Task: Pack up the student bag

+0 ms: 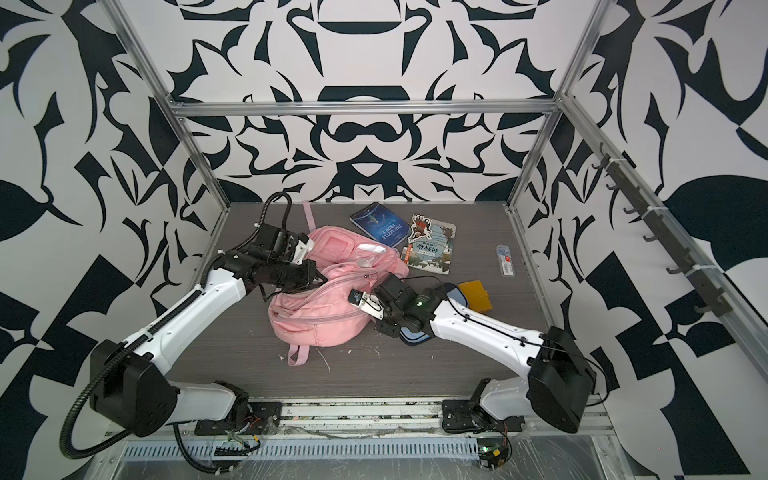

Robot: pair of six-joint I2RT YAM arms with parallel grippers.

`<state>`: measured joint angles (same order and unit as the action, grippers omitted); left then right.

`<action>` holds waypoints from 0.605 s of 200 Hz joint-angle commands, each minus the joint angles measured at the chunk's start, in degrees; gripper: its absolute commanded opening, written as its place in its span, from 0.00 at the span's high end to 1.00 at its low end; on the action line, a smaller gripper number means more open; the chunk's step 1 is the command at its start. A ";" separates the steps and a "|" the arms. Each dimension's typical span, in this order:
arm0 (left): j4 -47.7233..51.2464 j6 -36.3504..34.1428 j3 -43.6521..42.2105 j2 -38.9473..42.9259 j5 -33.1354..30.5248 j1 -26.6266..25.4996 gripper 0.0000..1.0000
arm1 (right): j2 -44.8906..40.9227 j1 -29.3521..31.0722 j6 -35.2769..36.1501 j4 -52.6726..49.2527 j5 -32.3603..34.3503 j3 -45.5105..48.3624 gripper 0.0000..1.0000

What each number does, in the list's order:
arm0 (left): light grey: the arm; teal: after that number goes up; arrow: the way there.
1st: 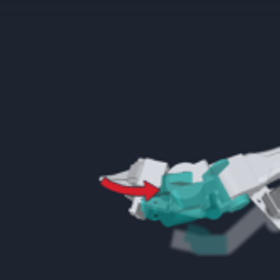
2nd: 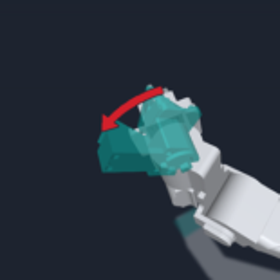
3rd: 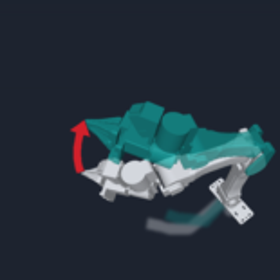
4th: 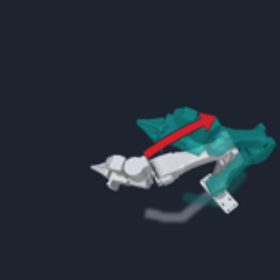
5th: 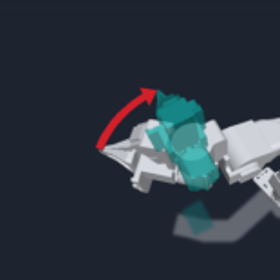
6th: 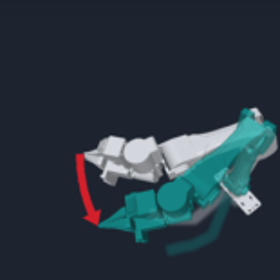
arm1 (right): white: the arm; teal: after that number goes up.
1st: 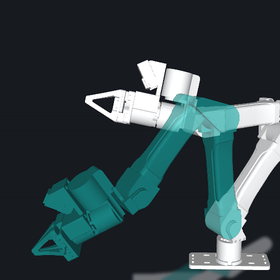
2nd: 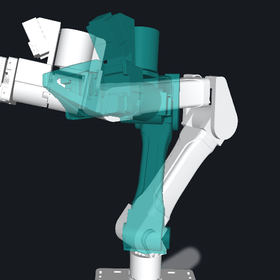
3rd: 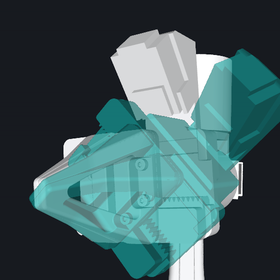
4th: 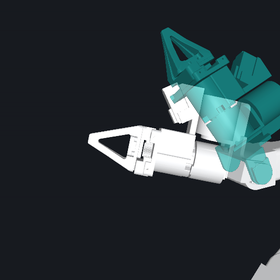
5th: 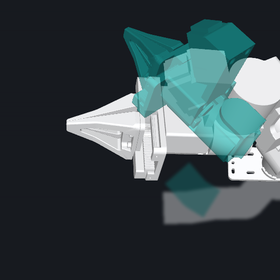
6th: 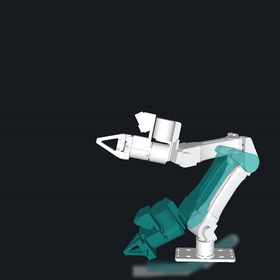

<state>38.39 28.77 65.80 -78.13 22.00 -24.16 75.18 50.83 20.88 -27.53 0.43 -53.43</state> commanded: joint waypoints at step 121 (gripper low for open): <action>-12.80 12.68 -11.43 4.65 -12.58 -8.54 1.00 | -1.13 2.57 -3.25 2.38 -12.55 -1.70 1.00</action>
<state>29.78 34.96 56.77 -75.24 15.38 -33.06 77.06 51.48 17.47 -28.45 -4.51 -52.49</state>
